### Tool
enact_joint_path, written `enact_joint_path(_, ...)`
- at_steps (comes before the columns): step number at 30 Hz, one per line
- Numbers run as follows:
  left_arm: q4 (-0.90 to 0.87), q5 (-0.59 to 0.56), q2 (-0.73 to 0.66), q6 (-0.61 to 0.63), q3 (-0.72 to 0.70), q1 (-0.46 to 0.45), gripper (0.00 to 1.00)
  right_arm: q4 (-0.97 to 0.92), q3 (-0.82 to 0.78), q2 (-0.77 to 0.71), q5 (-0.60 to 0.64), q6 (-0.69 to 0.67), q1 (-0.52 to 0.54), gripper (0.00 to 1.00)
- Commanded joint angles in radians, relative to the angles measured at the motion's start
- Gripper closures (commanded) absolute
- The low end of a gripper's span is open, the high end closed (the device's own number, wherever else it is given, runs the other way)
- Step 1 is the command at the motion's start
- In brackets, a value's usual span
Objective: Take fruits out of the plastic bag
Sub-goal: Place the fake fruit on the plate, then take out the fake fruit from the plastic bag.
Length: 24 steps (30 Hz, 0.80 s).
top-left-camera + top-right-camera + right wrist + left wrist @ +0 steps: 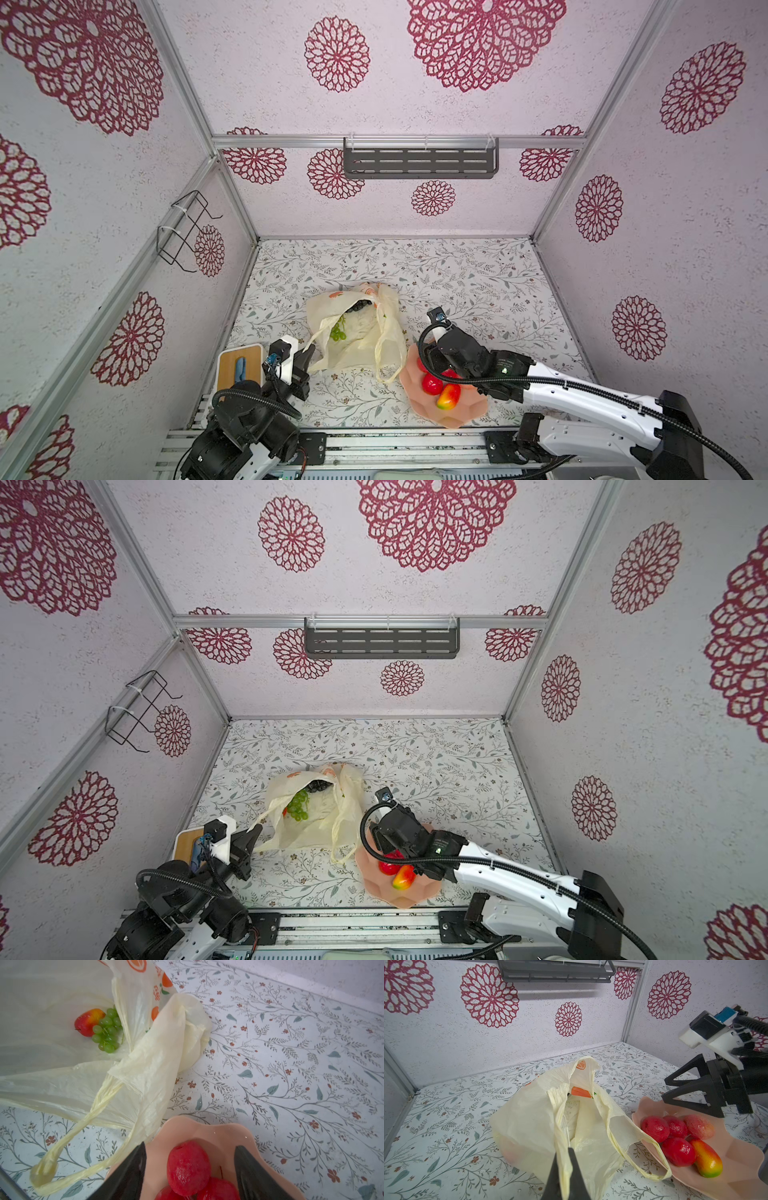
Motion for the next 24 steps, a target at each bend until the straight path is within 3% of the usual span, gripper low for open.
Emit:
enact_joint_path(1, 0.012, 0.0, -0.022, 0.008, -0.001, -0.009, 1.0, 0.18, -0.024, -0.017, 0.0, -0.059, -0.004, 0.3)
enact_joint_path(10, 0.014, -0.004, -0.025, 0.009, -0.002, -0.01, 1.0, 0.354, 0.022, 0.126, -0.087, -0.086, -0.004, 0.34)
enact_joint_path(16, 0.012, 0.006, -0.024, 0.009, 0.001, -0.009, 1.0, 0.46, 0.151, 0.298, -0.173, -0.138, -0.004, 0.47)
enact_joint_path(24, 0.008, 0.011, -0.032, 0.008, 0.004, -0.009, 1.0, 0.592, 0.335, 0.577, -0.288, -0.205, -0.009, 0.75)
